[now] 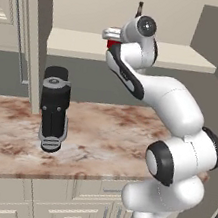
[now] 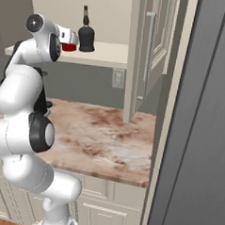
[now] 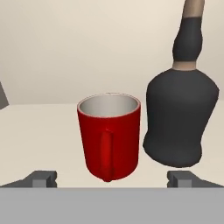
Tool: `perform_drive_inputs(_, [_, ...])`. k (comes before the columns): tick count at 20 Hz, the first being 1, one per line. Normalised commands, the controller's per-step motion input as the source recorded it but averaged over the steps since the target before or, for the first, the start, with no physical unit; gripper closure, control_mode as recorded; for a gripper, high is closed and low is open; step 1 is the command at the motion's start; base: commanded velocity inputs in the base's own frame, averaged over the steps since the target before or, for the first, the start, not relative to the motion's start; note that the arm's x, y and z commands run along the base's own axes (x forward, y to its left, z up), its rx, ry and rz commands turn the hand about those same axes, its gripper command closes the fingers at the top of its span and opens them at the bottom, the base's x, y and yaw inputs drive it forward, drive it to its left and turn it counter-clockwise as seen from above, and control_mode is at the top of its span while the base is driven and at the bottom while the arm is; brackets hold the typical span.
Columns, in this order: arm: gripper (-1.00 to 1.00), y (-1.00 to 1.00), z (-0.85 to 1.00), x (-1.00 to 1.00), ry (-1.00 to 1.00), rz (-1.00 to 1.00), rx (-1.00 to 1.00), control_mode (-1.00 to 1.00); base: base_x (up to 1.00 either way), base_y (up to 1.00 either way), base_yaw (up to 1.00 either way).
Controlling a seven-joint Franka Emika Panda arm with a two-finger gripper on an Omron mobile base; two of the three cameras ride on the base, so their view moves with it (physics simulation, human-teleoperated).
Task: Open the cabinet directly in front. Then move the liquor and the mug to the dining counter with the candle on it.
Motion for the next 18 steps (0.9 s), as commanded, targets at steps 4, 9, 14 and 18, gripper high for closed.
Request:
perform_drive_inputs(4, [-1.00, 0.14, 0.00, 0.08, 0.00, 0.00, 0.00, -1.00, 0.00, 0.00, 0.00])
perform_drive_inputs(9, [-1.00, 0.19, 0.00, 0.16, 0.00, 0.00, 0.00, -1.00, 0.00, 0.00, 0.00])
perform_drive_inputs(14, [-1.00, 0.13, -0.08, 0.17, 0.00, 0.00, 0.00, -1.00, 0.00, 0.00, 0.00])
perform_drive_inputs(18, [-1.00, 0.00, -0.04, 0.18, 0.00, 0.00, 0.00, -1.00, 0.00, 0.00, 0.00])
